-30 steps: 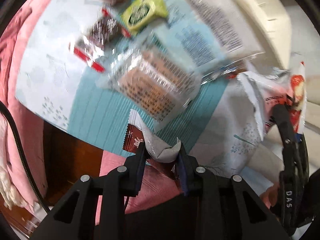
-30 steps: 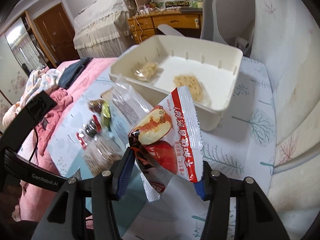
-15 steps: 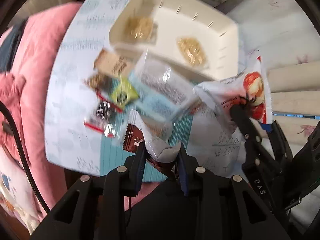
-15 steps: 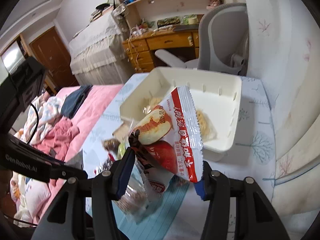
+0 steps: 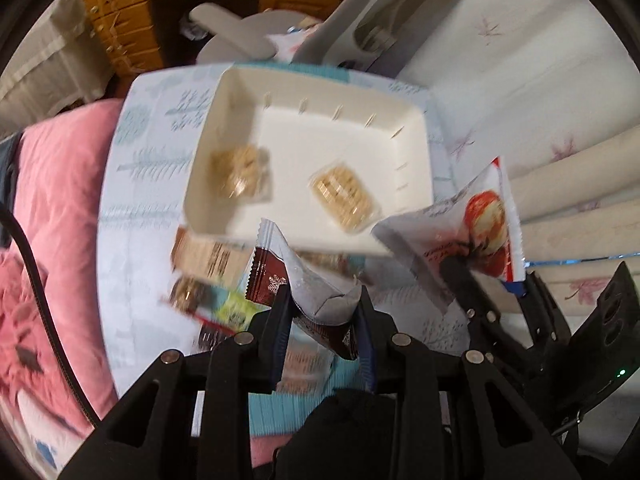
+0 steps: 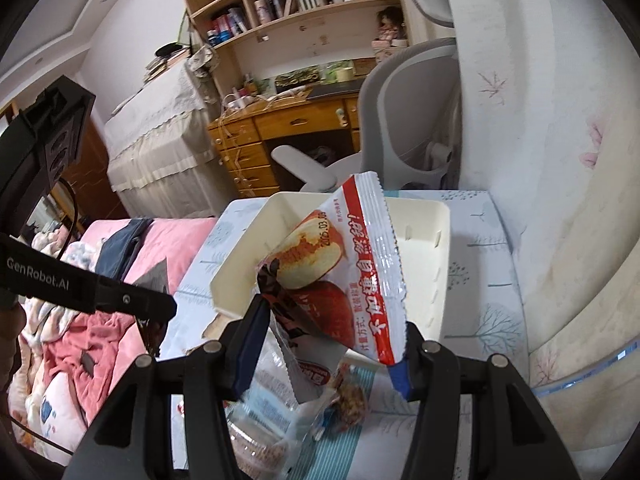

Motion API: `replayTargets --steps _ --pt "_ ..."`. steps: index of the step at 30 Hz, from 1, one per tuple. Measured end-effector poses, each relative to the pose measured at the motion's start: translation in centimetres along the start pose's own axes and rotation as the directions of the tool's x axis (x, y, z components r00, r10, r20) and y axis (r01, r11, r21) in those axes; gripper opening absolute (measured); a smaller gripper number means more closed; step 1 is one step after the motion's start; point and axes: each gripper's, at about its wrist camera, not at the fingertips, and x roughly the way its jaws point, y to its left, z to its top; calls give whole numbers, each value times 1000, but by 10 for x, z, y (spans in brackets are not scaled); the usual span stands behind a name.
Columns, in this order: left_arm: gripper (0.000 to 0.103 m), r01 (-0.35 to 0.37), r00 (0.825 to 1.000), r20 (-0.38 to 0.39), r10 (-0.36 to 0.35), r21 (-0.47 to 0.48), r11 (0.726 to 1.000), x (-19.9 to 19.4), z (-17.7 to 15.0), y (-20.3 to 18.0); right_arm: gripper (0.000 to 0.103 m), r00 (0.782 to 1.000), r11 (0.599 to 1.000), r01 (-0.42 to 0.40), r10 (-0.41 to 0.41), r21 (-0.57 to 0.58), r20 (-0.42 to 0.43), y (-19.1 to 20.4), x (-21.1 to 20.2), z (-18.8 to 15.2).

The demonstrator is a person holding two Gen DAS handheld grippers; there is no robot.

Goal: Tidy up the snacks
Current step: 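Carry both packets into the white tray while both tools open to release, then withdraw both tools from the tray toward the remaining snacks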

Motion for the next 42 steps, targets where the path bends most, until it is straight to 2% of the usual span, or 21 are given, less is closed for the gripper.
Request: replayTargets --steps 6,14,19,20,23,25,26,27,29,31,42 --pt "28 85 994 67 -89 50 995 11 24 -4 54 999 999 36 -35 17 -4 -6 12 9" --pt "29 136 980 136 -146 81 987 41 46 2 56 997 997 64 -63 48 -35 -15 31 18" --pt "31 161 970 173 -170 60 985 52 49 10 56 995 995 81 -78 59 -55 -18 40 19" --pt "32 159 969 180 -168 61 985 53 49 12 56 995 995 85 -82 58 -57 -18 41 20" --pt "48 121 971 201 -132 65 991 53 47 12 60 993 994 96 -92 58 -68 -17 44 20" --pt "56 97 973 204 -107 57 994 54 46 13 72 992 992 113 -108 59 -71 -16 46 21" --pt "56 93 973 206 -102 53 994 53 44 14 79 991 991 121 -116 63 -67 -17 45 21" --pt "56 94 972 210 -102 51 994 52 43 15 81 991 990 122 -118 71 -57 -17 43 21" --pt "57 89 971 217 -99 56 994 50 39 15 81 992 990 117 -113 80 -48 -18 41 21" --pt "65 75 972 220 -87 64 995 47 36 14 81 993 990 114 -111 82 -45 -17 38 20" --pt "65 52 962 265 -63 47 998 28 1 17 81 999 996 48 -48 73 -3 -12 12 12"
